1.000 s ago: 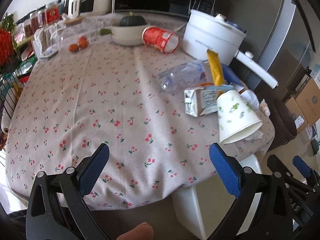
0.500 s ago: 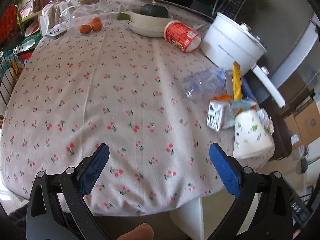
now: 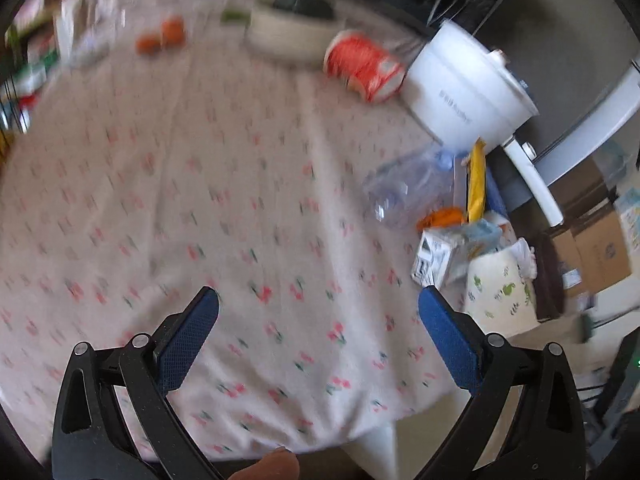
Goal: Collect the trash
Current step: 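Grasp the white patterned paper cup with the right tool, then grasp the milk carton with the left tool while the right tool lifts the cup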
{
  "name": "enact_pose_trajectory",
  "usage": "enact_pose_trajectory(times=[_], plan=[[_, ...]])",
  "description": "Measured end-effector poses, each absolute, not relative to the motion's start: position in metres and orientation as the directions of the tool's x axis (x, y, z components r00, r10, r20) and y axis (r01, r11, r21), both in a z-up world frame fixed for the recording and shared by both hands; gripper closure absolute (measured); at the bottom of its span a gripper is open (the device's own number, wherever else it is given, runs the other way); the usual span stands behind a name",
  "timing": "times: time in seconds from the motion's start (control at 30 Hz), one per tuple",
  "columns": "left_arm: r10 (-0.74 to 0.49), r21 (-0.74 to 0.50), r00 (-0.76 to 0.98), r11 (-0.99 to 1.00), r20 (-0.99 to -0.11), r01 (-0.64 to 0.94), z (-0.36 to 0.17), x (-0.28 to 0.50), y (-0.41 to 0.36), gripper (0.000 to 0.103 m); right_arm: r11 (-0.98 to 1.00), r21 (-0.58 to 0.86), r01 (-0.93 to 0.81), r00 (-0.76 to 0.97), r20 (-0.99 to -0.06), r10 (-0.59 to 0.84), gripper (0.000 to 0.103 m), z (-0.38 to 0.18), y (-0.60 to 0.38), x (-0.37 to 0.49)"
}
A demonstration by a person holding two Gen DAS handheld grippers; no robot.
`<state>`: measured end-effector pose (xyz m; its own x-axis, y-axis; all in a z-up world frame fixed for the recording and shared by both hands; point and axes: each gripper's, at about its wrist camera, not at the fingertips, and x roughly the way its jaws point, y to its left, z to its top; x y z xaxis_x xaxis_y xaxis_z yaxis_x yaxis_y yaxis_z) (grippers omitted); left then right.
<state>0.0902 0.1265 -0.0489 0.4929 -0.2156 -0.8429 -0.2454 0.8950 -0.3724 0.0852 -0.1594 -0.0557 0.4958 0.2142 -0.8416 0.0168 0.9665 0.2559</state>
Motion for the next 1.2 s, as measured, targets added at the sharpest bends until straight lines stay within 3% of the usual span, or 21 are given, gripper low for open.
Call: enact_pose_trajectory(times=[0.07, 0.4, 0.43, 0.5, 0.53, 0.57, 0.97, 1.2], plan=[[-0.263, -0.407, 0.465, 0.881, -0.845, -0.241, -0.053, 0.093, 0.125, 0.007, 0.970, 0.245, -0.003, 0.495, -0.842, 0.214, 0.006, -0.051, -0.152, 0.094], [-0.254, -0.378, 0.484, 0.908, -0.838, -0.179, -0.045, 0.097, 0.110, 0.007, 0.983, 0.158, -0.097, 0.473, -0.862, 0.185, 0.008, -0.066, -0.122, 0.139], [-0.253, -0.375, 0.484, 0.910, -0.838, -0.174, -0.045, 0.098, 0.109, 0.007, 0.982, 0.157, -0.106, 0.466, -0.864, 0.189, 0.011, -0.069, -0.119, 0.141], [-0.243, -0.363, 0.488, 0.916, -0.838, -0.167, -0.045, 0.097, 0.108, 0.007, 0.979, 0.156, -0.133, 0.462, -0.864, 0.200, 0.035, -0.070, -0.114, 0.144], [-0.233, -0.353, 0.493, 0.921, -0.838, -0.166, -0.044, 0.098, 0.108, 0.007, 0.976, 0.161, -0.149, 0.457, -0.864, 0.212, 0.040, -0.071, -0.111, 0.146], [-0.224, -0.346, 0.498, 0.924, -0.838, -0.166, -0.043, 0.098, 0.107, 0.007, 0.974, 0.168, -0.154, 0.454, -0.863, 0.221, 0.051, -0.071, -0.109, 0.146], [-0.191, -0.303, 0.541, 0.945, -0.819, -0.125, -0.037, 0.099, 0.092, 0.007, 0.959, 0.238, -0.153, 0.588, -0.758, 0.282, 0.053, -0.022, -0.132, 0.128], [-0.215, -0.220, 0.579, 0.974, -0.787, 0.062, -0.029, 0.121, 0.037, 0.007, 0.963, 0.249, -0.100, 0.640, -0.725, 0.254, 0.052, 0.002, -0.180, 0.109]])
